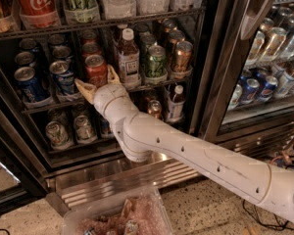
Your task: Pick coke can from middle shelf of fridge
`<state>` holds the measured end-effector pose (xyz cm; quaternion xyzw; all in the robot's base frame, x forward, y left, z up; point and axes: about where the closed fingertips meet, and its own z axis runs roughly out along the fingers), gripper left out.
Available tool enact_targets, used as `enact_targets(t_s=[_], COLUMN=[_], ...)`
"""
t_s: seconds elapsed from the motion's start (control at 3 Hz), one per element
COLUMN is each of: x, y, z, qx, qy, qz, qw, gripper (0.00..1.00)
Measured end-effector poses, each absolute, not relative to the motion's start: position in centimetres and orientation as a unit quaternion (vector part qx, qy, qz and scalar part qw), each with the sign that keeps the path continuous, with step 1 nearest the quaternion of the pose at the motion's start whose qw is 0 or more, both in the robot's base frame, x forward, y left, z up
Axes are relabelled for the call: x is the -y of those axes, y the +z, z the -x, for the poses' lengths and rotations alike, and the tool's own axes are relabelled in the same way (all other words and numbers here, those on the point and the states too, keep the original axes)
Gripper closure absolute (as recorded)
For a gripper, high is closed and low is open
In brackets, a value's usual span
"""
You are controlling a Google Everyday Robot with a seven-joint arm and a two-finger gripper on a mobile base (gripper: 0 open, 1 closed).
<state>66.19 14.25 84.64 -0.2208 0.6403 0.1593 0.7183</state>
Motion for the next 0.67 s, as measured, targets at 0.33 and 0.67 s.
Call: enact_targets(t_s=[0.33,0.67], x=[-14.39,-14.57], y=[84.57,84.43], z=[-66.36,-66.52], qx=[-0.641,-0.642], qy=[0.16,0.161], qz=[0.22,0.219], qw=[0.718,0.717], gripper=[0.44,0.61])
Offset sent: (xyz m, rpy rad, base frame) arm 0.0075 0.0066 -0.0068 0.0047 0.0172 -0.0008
